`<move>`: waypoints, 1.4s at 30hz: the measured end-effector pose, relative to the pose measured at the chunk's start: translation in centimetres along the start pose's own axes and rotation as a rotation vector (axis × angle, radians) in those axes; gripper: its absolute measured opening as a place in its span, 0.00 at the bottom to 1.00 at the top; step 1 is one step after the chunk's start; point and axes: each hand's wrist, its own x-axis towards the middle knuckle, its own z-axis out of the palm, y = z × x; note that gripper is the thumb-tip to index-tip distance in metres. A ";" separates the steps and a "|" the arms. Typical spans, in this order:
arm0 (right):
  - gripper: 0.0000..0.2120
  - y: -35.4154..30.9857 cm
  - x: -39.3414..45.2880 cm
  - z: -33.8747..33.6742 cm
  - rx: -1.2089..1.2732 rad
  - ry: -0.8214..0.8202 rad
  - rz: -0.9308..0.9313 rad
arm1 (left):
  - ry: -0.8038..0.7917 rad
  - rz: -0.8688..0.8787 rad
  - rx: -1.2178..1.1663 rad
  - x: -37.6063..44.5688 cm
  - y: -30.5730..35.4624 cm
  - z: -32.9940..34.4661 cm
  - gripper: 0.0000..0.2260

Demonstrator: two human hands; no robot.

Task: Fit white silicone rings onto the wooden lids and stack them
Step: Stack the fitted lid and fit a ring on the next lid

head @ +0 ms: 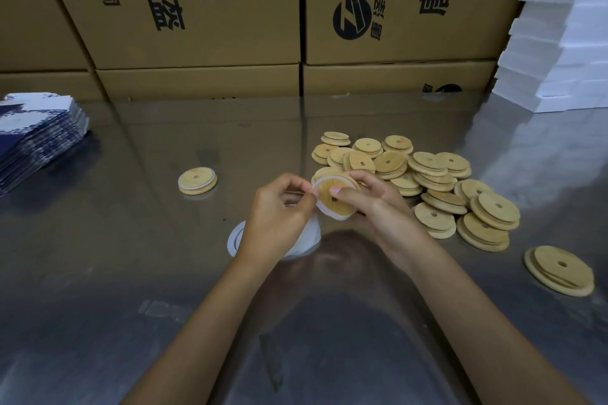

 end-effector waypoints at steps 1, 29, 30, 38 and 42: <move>0.09 0.2 0.0 0.1 -0.084 -0.003 -0.024 | -0.005 0.019 0.010 -0.1 0.0 0.0 0.02; 0.13 0.6 0.3 -1.3 0.141 -0.133 0.048 | -0.044 -0.001 0.031 -0.9 0.7 0.4 0.03; 0.13 0.7 0.4 -1.1 0.167 -0.138 0.055 | -0.036 -0.037 0.014 -0.9 0.7 0.4 0.03; 0.14 0.9 0.6 -0.4 0.287 -0.107 0.045 | 0.016 -0.125 0.055 -0.3 0.4 0.3 0.03; 0.14 0.8 0.6 -0.3 0.282 -0.079 0.021 | 0.001 -0.096 0.093 -0.3 0.3 0.3 0.04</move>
